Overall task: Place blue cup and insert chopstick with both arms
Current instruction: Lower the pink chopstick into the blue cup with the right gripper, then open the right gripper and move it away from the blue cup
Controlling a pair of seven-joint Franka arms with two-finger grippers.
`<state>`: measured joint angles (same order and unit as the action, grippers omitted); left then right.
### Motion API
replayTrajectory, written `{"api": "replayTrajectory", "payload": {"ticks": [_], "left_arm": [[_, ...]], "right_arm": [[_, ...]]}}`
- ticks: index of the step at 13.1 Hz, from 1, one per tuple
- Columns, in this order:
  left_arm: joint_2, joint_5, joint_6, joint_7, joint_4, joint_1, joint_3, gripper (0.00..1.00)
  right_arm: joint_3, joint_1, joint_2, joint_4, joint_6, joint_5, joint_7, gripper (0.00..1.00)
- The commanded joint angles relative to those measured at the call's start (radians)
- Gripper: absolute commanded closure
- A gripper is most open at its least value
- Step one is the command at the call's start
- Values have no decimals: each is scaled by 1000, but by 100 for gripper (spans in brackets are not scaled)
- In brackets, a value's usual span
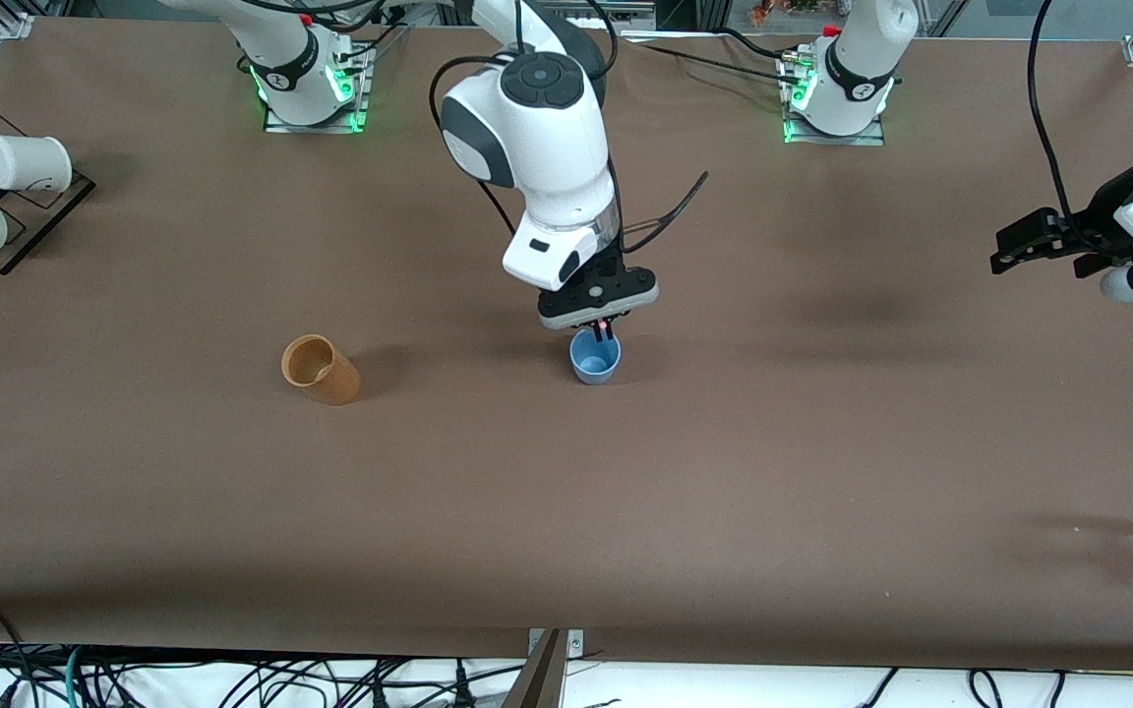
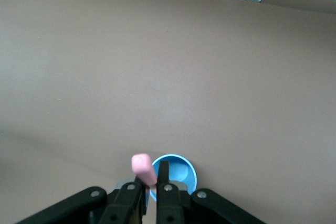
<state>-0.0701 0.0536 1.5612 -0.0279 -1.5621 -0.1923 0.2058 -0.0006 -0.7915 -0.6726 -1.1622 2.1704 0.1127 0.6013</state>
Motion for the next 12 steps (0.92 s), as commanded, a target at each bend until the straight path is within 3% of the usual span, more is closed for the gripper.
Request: {"api": "replayTrajectory", "payload": {"ticks": [1, 8, 9, 12], "left_arm": [[10, 3, -3, -12, -6, 10, -11, 0], [10, 3, -3, -12, -6, 10, -11, 0], [10, 3, -3, -12, -6, 10, -11, 0], [10, 3, -3, -12, -6, 10, -11, 0]], "right_arm": [[2, 3, -27, 21, 13, 27, -14, 100], [-1, -5, -73, 13, 13, 73, -2, 99], [-1, -5, -76, 12, 13, 71, 0, 88], [1, -5, -79, 12, 13, 62, 35, 39]]}}
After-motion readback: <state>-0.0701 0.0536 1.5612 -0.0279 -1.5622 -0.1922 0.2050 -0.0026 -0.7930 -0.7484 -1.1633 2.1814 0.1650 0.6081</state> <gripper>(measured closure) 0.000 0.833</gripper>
